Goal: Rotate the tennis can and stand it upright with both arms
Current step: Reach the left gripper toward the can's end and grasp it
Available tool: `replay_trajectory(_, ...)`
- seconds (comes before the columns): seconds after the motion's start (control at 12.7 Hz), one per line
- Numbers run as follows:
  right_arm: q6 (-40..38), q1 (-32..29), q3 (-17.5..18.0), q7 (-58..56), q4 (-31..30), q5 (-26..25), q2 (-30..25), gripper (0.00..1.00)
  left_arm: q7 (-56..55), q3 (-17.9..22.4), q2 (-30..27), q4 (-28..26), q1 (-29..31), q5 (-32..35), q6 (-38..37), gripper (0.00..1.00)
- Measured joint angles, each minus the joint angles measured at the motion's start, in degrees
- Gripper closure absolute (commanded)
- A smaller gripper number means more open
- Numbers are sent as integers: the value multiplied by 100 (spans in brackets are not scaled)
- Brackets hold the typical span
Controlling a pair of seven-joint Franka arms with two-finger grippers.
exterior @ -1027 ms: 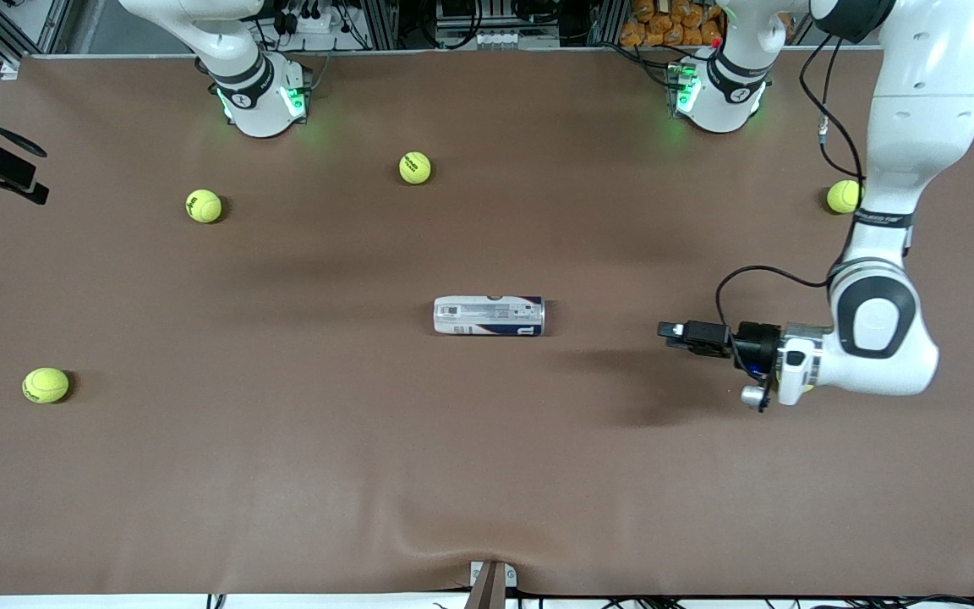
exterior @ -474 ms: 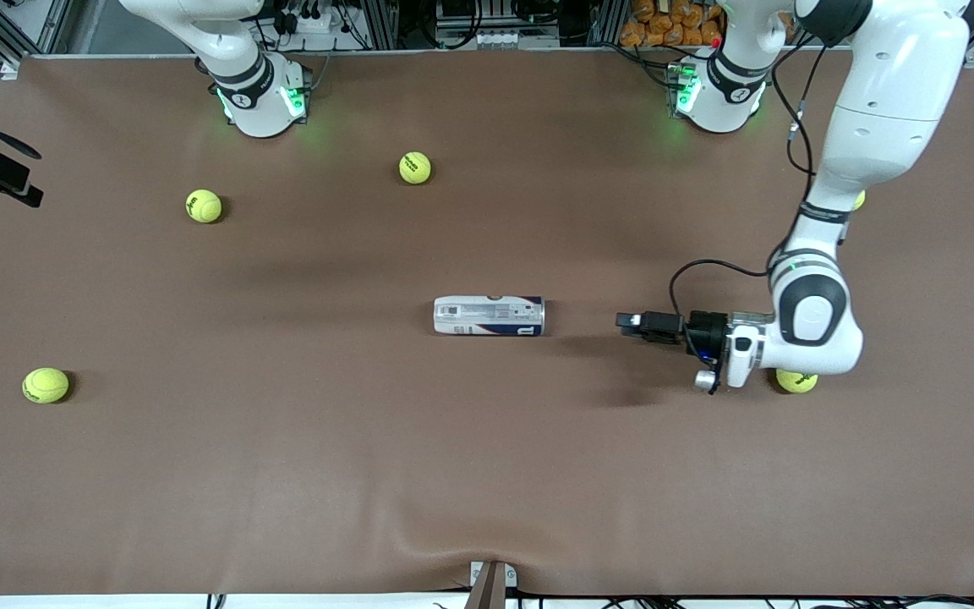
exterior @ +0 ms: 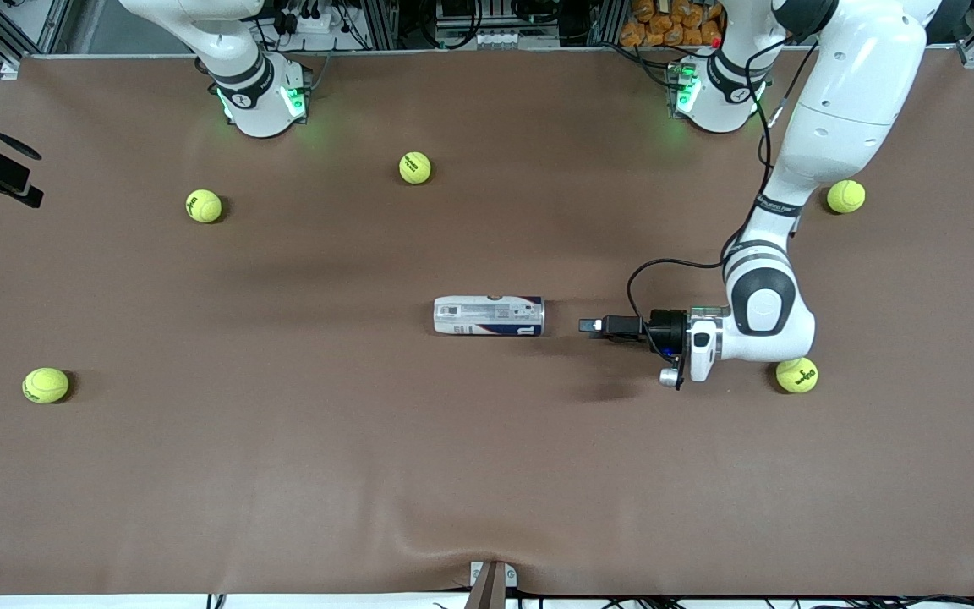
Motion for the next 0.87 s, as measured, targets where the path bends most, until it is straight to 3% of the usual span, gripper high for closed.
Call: replay_trajectory(0.87, 10, 0, 5, -12, -2, 28, 13, 0, 648, -94, 482, -257, -433, -888, 126, 0)
